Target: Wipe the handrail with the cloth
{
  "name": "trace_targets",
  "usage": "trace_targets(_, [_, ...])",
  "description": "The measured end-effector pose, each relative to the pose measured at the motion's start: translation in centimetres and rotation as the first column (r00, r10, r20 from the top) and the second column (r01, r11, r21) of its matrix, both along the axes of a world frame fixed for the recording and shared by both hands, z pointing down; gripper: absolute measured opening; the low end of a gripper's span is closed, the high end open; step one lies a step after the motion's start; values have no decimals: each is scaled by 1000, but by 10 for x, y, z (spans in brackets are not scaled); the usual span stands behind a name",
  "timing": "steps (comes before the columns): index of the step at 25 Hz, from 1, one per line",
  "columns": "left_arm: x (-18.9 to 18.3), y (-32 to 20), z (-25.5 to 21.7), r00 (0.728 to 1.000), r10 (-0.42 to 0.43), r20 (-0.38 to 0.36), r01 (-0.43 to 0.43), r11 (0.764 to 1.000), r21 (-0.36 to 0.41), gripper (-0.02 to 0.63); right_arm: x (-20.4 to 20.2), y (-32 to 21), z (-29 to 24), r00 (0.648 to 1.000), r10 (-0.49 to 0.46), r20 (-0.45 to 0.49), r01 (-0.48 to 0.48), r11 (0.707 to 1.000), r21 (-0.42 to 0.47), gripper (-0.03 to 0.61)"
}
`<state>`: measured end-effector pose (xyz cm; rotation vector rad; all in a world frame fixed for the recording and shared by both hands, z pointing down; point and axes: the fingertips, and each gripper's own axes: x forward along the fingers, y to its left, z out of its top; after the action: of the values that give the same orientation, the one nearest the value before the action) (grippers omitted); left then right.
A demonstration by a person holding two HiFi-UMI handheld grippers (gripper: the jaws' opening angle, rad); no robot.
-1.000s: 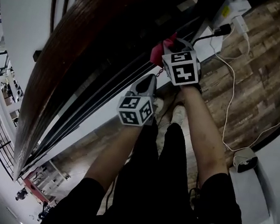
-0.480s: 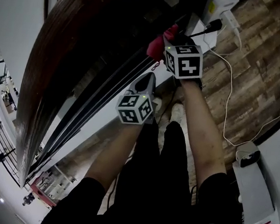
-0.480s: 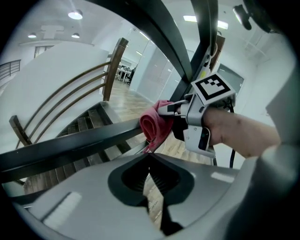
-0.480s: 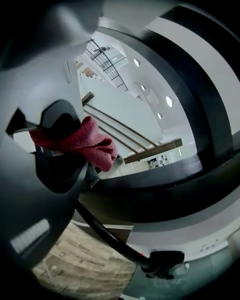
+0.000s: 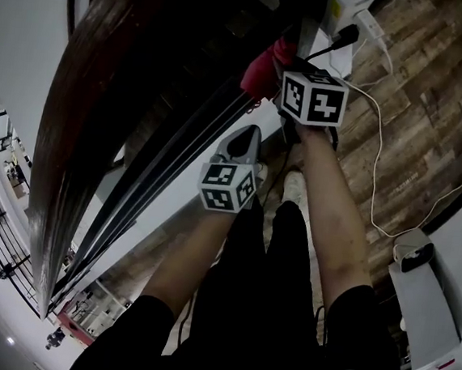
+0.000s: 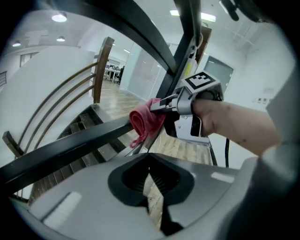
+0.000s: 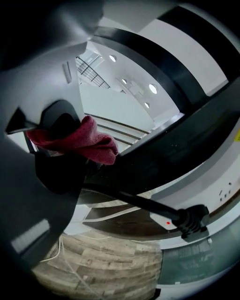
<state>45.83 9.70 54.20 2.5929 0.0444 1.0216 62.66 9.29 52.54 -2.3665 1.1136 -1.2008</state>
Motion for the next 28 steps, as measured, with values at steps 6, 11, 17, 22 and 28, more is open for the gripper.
trace_targets(6, [-8, -2, 3, 1000, 11, -5, -11, 1000, 10, -2, -1, 13, 4, 999, 48, 5, -48, 999, 5, 55])
trace_targets(11, [-14, -7, 4, 1000, -16, -10, 16, 1000, 11, -2, -5, 30, 19, 998, 63, -21, -64, 996, -62, 51])
trace_targets(17, [-28, -12, -8, 999, -30, -33, 31, 999, 25, -2, -48, 58, 2, 999, 42, -9, -41, 997, 62, 48])
trace_targets(22, [-63, -27, -34, 995, -77, -55, 80, 995, 53, -2, -90, 85, -39, 995, -31, -93, 42, 992, 116, 49])
trace_targets(28, [-72, -25, -123, 963, -144, -228, 164, 984, 70, -2, -124, 117, -119, 955, -131, -265, 159, 984, 86, 49])
